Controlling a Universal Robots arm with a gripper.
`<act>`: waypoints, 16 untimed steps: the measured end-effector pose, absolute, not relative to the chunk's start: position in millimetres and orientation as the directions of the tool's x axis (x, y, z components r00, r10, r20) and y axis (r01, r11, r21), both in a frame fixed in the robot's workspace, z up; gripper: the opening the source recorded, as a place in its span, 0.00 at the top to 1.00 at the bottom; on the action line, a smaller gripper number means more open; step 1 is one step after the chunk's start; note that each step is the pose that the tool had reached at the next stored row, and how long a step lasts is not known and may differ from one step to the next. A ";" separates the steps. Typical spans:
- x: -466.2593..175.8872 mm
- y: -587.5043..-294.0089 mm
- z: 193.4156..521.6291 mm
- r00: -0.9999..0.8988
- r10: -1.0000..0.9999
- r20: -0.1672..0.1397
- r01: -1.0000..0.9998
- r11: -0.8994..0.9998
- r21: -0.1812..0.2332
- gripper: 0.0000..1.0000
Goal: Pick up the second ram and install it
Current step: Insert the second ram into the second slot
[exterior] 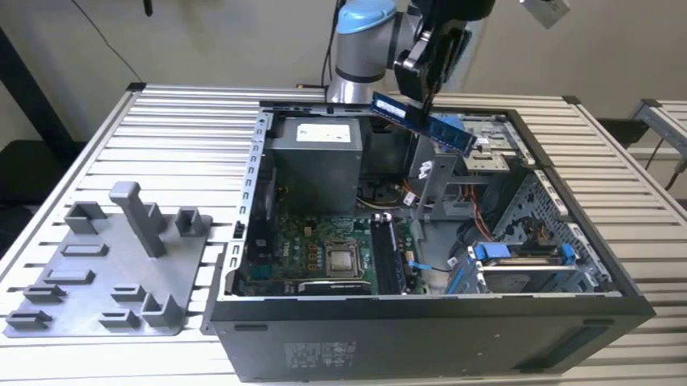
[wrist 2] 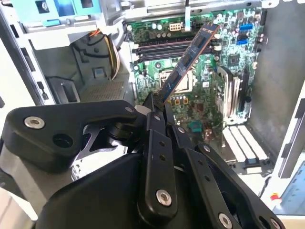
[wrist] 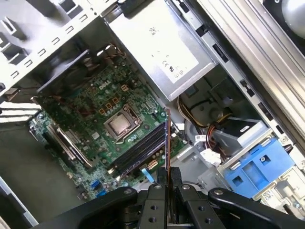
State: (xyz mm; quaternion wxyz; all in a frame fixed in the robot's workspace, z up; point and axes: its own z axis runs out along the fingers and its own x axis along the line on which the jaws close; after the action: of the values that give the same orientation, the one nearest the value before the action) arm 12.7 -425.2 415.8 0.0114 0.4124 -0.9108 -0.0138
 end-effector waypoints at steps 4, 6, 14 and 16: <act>12.6 -425.2 415.7 -0.712 -0.702 0.009 -0.701 0.712 0.035 0.86; 12.7 -425.2 415.6 -0.737 -0.676 0.009 -0.675 0.737 0.035 0.86; 12.7 -425.2 415.4 -0.827 -0.562 0.009 -0.562 0.827 0.035 0.86; 12.7 -425.2 415.3 -0.848 -0.530 0.009 -0.530 0.848 0.035 0.86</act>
State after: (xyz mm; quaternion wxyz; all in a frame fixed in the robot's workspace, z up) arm 12.7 -425.2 415.3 0.0093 0.2756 -0.9611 -0.0153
